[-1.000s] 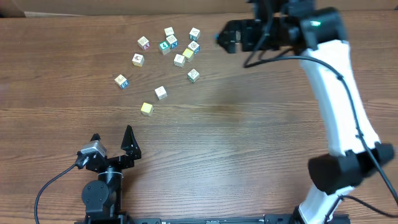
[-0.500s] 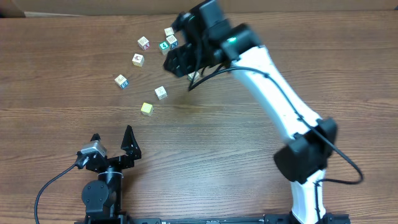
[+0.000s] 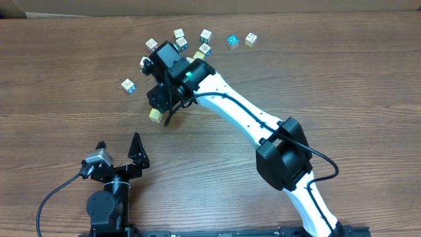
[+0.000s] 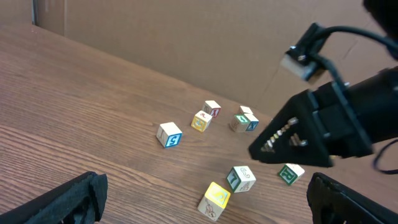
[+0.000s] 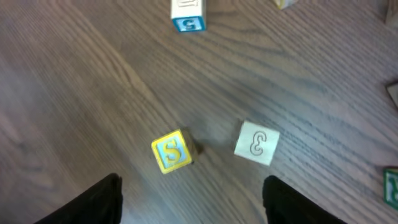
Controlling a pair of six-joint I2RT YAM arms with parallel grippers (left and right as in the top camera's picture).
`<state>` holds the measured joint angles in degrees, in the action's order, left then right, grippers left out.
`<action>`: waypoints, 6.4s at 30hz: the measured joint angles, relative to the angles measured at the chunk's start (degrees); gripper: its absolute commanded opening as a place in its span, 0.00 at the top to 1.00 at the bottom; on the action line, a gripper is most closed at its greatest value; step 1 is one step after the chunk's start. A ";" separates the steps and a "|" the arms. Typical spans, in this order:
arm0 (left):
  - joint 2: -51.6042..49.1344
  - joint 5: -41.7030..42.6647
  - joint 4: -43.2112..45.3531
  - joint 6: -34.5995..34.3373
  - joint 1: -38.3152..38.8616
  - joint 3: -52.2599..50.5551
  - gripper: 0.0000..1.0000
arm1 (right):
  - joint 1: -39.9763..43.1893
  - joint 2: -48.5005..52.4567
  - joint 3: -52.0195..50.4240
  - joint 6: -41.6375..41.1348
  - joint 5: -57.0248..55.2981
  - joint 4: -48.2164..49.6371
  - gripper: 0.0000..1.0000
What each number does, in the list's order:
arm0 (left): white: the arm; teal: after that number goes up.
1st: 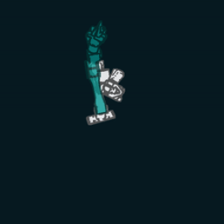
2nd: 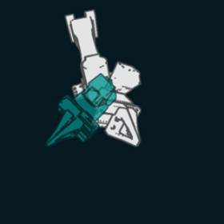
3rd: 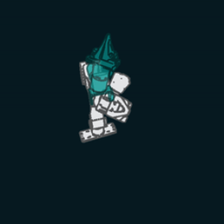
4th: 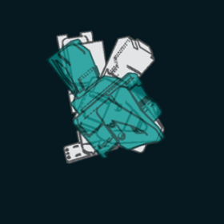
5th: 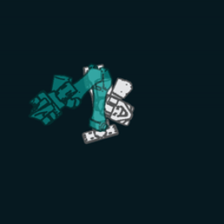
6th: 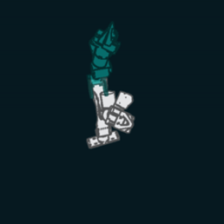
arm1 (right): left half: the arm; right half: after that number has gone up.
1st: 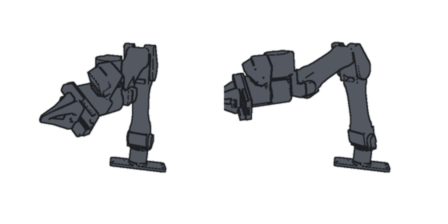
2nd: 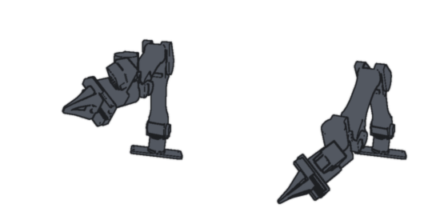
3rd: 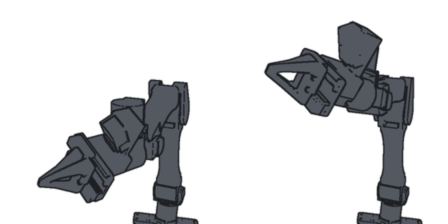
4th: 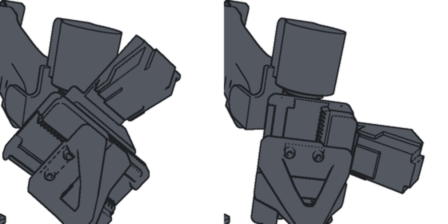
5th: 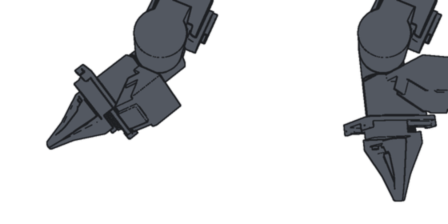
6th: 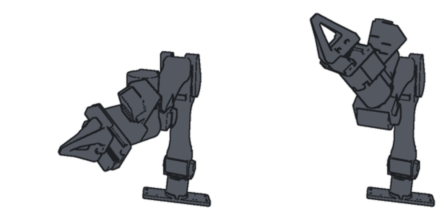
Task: Form a tower
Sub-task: 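Reach the right gripper toward the yellow S block, then close the right gripper on the yellow S block, then carry the S block right and lower it onto the table, then release the S block and reach right gripper to elephant block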
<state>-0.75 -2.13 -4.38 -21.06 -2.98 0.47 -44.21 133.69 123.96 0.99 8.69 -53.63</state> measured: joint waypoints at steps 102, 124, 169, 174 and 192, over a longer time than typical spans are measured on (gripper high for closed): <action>0.00 0.00 0.00 0.00 0.00 0.00 0.00 | 10.71 -18.12 -18.01 -13.11 -13.07 -9.18 0.76; 0.00 0.00 0.00 0.00 0.00 0.00 0.01 | 28.13 -18.01 -43.08 -11.10 -12.26 19.32 0.76; 0.00 0.00 0.00 0.00 0.00 0.00 0.00 | 28.09 -18.01 -47.54 -9.99 -11.96 29.53 0.28; 0.00 0.00 -0.02 0.00 0.00 0.00 0.01 | 28.11 -18.01 -45.44 -9.99 -12.13 25.79 0.25; 0.00 0.00 0.00 0.00 0.00 0.00 0.00 | 24.94 -20.41 -17.81 -8.83 -8.83 8.39 0.00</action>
<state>-0.75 -2.13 -4.38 -21.06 -2.98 0.47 -19.27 113.27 106.15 -7.84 -0.14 -45.23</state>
